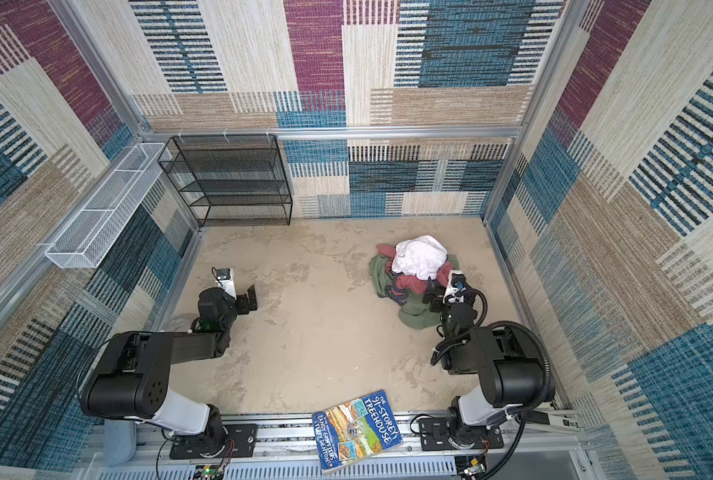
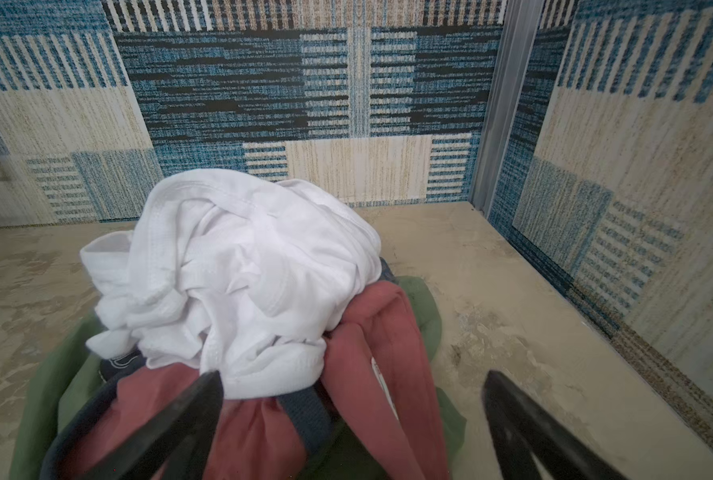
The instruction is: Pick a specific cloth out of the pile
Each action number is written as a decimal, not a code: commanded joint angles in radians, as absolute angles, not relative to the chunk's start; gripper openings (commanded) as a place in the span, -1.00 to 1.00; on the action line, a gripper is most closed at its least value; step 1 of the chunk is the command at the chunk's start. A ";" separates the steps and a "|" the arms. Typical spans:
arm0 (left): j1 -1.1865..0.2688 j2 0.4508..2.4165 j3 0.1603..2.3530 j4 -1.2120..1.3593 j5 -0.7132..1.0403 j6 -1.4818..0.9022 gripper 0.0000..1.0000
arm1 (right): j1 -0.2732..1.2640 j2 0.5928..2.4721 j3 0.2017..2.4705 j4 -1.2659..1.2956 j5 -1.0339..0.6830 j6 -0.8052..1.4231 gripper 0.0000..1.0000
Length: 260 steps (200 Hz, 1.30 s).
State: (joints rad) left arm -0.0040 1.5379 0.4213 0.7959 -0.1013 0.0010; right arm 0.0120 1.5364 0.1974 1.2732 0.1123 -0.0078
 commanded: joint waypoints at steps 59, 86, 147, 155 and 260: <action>-0.003 1.538 0.429 0.811 -0.098 0.009 0.98 | 0.013 1.534 0.201 1.301 0.105 -0.003 0.99; -0.004 1.538 0.428 0.811 -0.098 0.009 0.99 | 0.013 1.535 0.201 1.301 0.106 -0.003 1.00; -0.002 1.538 0.428 0.811 -0.097 0.009 0.98 | 0.012 1.535 0.201 1.300 0.106 -0.003 1.00; -0.002 1.537 0.428 0.811 -0.097 0.010 0.98 | 0.012 1.536 0.201 1.301 0.106 -0.003 1.00; 0.007 1.472 0.478 0.678 -0.054 0.015 0.59 | 0.015 1.432 0.268 1.094 0.164 0.020 0.93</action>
State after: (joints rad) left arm 0.0086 1.5345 0.4316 0.7853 -0.0738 0.0010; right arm 0.0124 1.5097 0.2096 1.2335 0.1131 -0.0074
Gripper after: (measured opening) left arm 0.911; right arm 0.995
